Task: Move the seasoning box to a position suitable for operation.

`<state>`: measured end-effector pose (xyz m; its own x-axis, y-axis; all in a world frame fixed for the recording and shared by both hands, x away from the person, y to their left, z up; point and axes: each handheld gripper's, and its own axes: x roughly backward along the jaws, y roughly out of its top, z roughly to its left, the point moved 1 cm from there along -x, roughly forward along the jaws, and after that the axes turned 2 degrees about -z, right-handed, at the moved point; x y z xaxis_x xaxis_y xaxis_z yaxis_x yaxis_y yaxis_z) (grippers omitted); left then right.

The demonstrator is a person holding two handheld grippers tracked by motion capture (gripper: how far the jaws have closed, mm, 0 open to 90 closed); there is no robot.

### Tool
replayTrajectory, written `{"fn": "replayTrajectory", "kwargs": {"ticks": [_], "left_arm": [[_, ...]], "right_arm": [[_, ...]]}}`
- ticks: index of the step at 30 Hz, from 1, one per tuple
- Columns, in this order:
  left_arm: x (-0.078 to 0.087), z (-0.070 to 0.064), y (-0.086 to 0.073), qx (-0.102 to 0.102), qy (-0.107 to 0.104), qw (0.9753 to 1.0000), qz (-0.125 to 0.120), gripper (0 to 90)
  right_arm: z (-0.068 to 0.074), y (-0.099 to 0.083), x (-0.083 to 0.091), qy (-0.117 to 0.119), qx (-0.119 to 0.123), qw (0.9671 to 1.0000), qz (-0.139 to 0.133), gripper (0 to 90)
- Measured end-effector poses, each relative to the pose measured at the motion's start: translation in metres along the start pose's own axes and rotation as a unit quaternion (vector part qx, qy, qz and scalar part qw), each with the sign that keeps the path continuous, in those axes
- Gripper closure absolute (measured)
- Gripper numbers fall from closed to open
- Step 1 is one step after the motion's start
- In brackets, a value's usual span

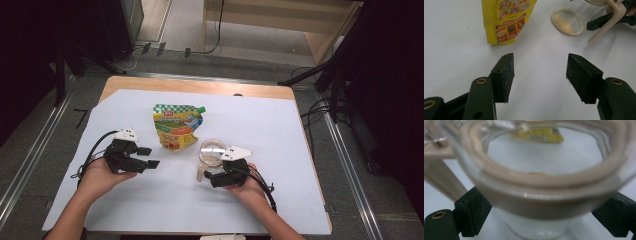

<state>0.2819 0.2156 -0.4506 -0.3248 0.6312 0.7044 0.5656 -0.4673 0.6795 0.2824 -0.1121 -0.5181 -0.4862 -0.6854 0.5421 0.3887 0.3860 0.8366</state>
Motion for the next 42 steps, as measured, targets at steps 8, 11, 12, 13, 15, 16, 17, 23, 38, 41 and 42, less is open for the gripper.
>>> {"fn": "replayTrajectory", "kwargs": {"ticks": [8,11,12,13,15,16,17,23,38,41,42], "left_arm": [[-0.004,-0.009,0.006,-0.007,-0.005,1.0,-0.002,42.1],[-0.005,-0.013,0.008,-0.012,-0.007,0.9999,-0.002,41.9],[-0.006,-0.014,0.008,-0.016,-0.008,0.9998,-0.001,41.7],[-0.007,-0.015,0.009,-0.018,-0.008,0.9998,0.0,41.5],[-0.009,-0.018,0.01,-0.024,-0.009,0.9997,0.003,41.4],[-0.009,-0.019,0.01,-0.024,-0.011,0.9997,0.003,41.3],[-0.01,-0.02,0.011,-0.024,-0.014,0.9996,0.003,41.3],[-0.014,-0.029,0.016,-0.037,-0.019,0.9991,0.01,40.9],[-0.032,-0.045,0.028,-0.051,-0.048,0.9973,0.021,46.0],[-0.035,-0.049,0.03,-0.058,-0.053,0.9966,0.025,48.1],[-0.036,-0.05,0.03,-0.057,-0.053,0.9967,0.024,48.7]], "right_arm": [[0.001,-0.004,0.012,0.007,-0.004,0.9999,0.01,10.9],[0.002,-0.004,0.018,0.008,-0.006,0.9999,0.01,11.4],[0.003,-0.005,0.02,0.009,-0.008,0.9999,0.012,12.0],[0.003,-0.006,0.022,0.01,-0.007,0.9998,0.014,12.7],[0.004,-0.007,0.026,0.013,-0.006,0.9998,0.013,13.5],[0.004,-0.007,0.028,0.014,-0.005,0.9998,0.014,13.7],[0.004,-0.007,0.029,0.017,-0.002,0.9998,0.013,14.1],[0.004,-0.009,0.041,0.016,-0.004,0.9998,0.014,14.9],[-0.007,-0.008,0.084,-0.012,-0.036,0.9993,-0.002,40.2],[-0.011,-0.005,0.089,-0.018,-0.056,0.9982,-0.011,49.7],[-0.011,-0.005,0.091,-0.02,-0.062,0.9978,-0.01,51.0]]}}
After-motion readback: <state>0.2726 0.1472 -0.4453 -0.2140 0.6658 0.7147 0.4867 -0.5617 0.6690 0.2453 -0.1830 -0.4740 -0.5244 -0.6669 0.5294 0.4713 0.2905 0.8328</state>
